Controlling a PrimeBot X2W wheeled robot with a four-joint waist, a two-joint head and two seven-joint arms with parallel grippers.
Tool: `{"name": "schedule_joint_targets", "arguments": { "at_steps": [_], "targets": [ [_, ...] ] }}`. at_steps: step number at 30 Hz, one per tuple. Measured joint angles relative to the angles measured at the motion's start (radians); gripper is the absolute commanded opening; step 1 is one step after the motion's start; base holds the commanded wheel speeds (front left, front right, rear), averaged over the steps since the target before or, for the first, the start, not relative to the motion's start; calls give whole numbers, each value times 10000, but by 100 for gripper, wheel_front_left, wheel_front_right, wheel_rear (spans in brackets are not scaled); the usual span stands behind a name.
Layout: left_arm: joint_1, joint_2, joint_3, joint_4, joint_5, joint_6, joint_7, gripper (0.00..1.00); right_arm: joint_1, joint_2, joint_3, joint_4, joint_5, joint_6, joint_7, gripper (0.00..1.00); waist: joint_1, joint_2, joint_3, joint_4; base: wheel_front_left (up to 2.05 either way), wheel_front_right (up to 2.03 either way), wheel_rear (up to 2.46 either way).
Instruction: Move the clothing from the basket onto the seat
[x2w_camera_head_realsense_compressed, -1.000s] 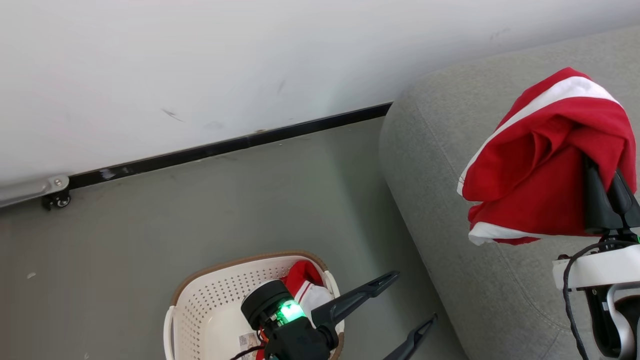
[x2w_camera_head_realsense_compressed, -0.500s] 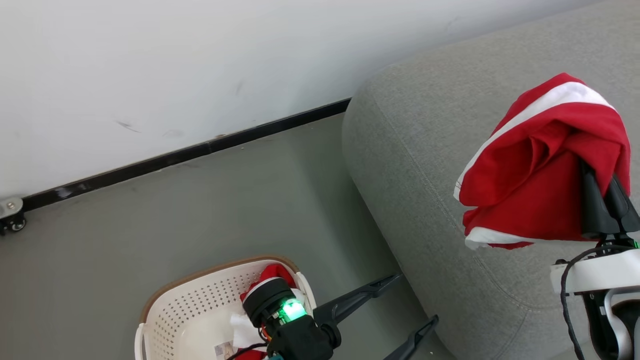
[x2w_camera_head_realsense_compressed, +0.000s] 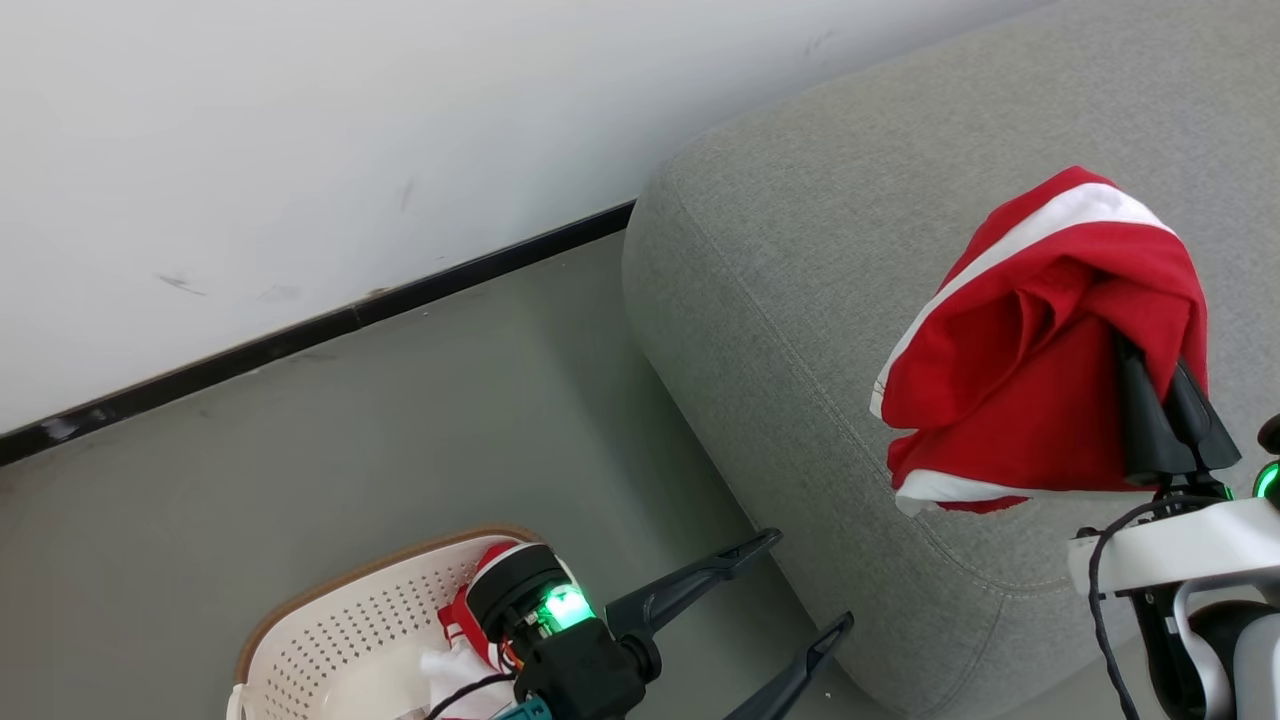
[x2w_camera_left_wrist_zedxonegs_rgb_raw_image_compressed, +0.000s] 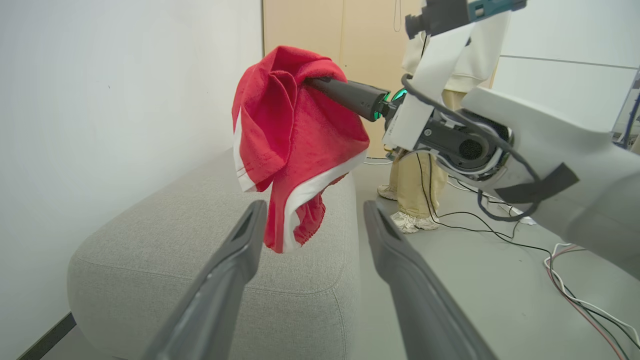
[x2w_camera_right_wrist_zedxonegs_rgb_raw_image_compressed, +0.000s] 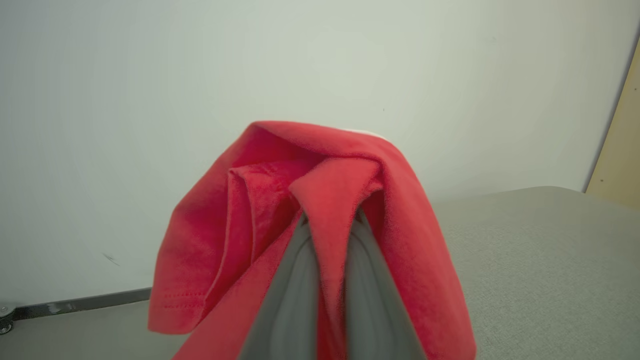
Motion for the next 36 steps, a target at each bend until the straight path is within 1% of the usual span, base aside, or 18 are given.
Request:
{"name": "schedule_joint_targets", "arguments": {
  "at_steps": [10, 17, 29, 36],
  "targets": [
    [9, 42, 86, 4, 0, 25, -63, 100, -8, 0, 138, 201, 71, 0, -29, 0, 0, 0, -123, -314, 0, 0, 0],
    [16, 48, 88, -38, -2, 111, -61, 100, -30, 2, -196, 316, 69, 0, -31, 0, 0, 0, -96, -429, 0, 0, 0],
    [16, 58, 117, -244, 0, 213, 13, 100, -941, -23, -986, 1020, -25, 0, -31, 0, 0, 0, 187, -495, 0, 0, 0],
    [10, 115, 136, -437, 111, 276, 102, 100, -1883, -380, -1183, 1593, -42, 0, -31, 0, 0, 0, 452, -389, 0, 0, 0]
  ]
}}
